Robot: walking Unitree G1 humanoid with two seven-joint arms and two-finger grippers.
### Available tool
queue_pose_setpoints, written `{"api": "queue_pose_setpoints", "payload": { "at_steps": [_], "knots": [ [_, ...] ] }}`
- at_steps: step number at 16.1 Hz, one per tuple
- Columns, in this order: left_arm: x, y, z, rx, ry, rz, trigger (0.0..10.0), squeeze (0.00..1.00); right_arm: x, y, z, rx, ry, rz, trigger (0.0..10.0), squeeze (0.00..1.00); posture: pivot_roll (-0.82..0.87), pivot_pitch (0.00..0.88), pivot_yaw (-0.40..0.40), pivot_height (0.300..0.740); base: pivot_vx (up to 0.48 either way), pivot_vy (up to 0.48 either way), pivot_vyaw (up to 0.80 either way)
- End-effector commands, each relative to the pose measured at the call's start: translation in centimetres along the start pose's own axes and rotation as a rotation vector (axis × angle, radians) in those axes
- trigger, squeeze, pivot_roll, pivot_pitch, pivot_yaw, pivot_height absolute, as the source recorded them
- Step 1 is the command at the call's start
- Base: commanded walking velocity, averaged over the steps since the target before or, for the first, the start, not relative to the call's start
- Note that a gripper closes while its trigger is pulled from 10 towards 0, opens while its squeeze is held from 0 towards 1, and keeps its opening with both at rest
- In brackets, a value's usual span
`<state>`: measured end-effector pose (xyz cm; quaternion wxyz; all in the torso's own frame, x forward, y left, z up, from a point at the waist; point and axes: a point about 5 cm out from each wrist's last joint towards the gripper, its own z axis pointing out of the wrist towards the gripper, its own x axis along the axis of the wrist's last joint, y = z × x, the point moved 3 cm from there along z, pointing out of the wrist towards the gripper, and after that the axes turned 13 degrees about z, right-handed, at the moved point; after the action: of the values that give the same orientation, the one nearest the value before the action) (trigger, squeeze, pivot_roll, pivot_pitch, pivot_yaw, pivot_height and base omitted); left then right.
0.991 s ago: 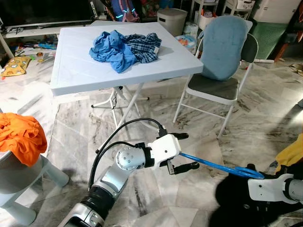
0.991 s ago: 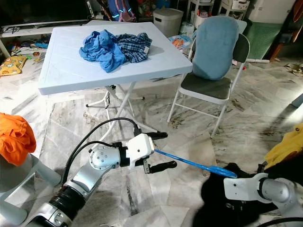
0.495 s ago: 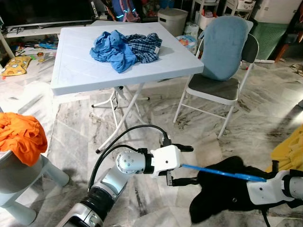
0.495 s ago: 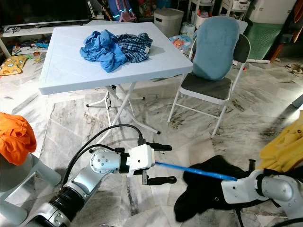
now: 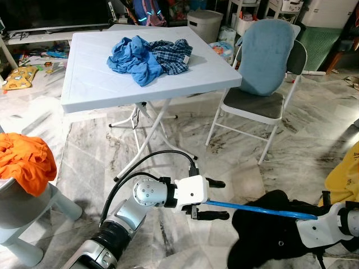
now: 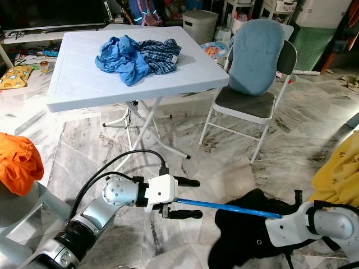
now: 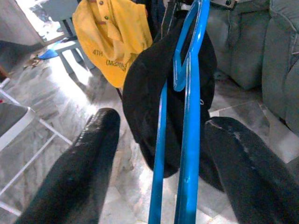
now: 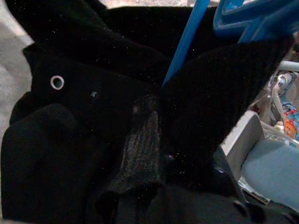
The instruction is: Hang hanger
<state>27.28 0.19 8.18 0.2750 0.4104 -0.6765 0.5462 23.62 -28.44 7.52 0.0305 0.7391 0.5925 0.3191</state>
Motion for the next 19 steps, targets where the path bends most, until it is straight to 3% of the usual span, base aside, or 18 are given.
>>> {"api": "queue_pose_setpoints", "payload": {
  "at_steps": [1, 19],
  "knots": [
    [0.5, -0.3, 0.3, -0.021, 0.012, 0.030, 0.0, 0.00, 0.8, 0.7, -0.6, -0.018, 0.037, -0.029, 10.0, 0.00, -0.03, 0.000, -0.054, 0.740, 0.000, 0.000, 0.00],
    [-0.2, 1.1, 0.3, -0.146, -0.012, -0.009, 0.0, 0.00, 2.4, 2.6, -0.3, -0.078, 0.092, -0.074, 10.0, 0.00, -0.02, 0.000, -0.050, 0.740, 0.000, 0.000, 0.00]
  ]
}}
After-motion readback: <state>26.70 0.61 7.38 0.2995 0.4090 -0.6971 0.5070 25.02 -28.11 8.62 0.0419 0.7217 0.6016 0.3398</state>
